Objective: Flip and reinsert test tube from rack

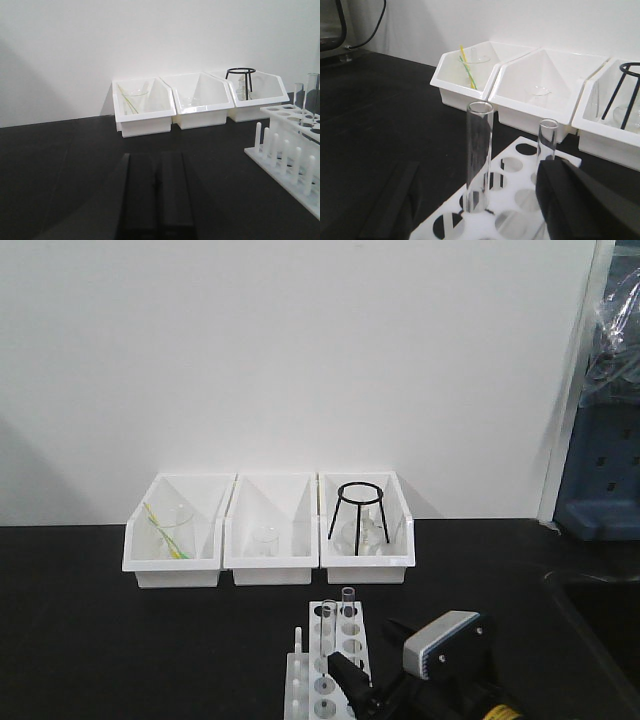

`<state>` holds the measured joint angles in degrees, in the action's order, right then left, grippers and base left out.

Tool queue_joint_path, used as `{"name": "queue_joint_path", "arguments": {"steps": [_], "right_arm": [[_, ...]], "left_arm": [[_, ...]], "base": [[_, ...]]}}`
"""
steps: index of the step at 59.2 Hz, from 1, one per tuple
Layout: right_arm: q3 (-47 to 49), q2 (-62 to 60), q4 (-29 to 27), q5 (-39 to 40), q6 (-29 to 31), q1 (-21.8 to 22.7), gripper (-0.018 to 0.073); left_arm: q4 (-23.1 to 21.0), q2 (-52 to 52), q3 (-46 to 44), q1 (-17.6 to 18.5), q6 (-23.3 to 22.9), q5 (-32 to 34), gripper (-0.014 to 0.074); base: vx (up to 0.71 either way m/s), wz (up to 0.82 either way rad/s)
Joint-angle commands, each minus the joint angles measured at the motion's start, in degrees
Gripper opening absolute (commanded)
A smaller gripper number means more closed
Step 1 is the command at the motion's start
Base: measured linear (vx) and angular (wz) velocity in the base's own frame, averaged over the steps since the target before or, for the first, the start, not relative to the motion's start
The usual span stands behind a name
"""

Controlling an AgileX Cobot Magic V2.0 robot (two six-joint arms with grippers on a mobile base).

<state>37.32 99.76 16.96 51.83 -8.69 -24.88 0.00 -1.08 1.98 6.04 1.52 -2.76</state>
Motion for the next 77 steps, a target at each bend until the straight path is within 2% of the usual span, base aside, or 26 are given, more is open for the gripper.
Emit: {"name": "queue_joint_path", "arguments": {"steps": [1, 19, 28, 35, 49, 62, 77], "right_arm": [[4.6, 0.7, 0.2, 5.4, -0.7, 0.1, 0.0522], [13.2, 8.9, 3.8, 5.4, -4.3, 0.1, 0.0518], [15.7, 10.8, 4.3, 5.3, -6.0, 0.1, 0.0473], [16.1, 10.9, 4.3, 4.9, -7.4, 0.1, 0.0354], [16.1, 10.4, 4.8, 3.9, -7.3, 0.1, -0.0017], [18.2, 5.0, 7.1, -1.9, -8.7, 0.1, -0.0015], [28.2, -5.1, 7.7, -17.2, -15.6, 0.1, -0.0013]], "left_arm": [[0.0, -0.5, -0.3, 0.0, -0.1, 4.7, -0.0006], [0.0, -0.5, -0.3, 0.0, -0.1, 4.7, -0.0006], [0.0, -0.5, -0.3, 0.0, -0.1, 4.7, -0.0006], [0.0, -0.5, -0.3, 0.0, -0.1, 4.7, -0.0006], [0.0, -0.5, -0.3, 0.0, -0.1, 4.7, -0.0006], [0.0, -0.5, -0.3, 0.0, -0.1, 4.7, -0.0006], [0.0, -0.5, -0.3, 0.0, -0.1, 4.7, -0.0006]], "base": [[0.0, 0.0], [0.0, 0.0], [0.0, 0.0], [0.0, 0.0], [0.0, 0.0], [0.0, 0.0], [0.0, 0.0]]}}
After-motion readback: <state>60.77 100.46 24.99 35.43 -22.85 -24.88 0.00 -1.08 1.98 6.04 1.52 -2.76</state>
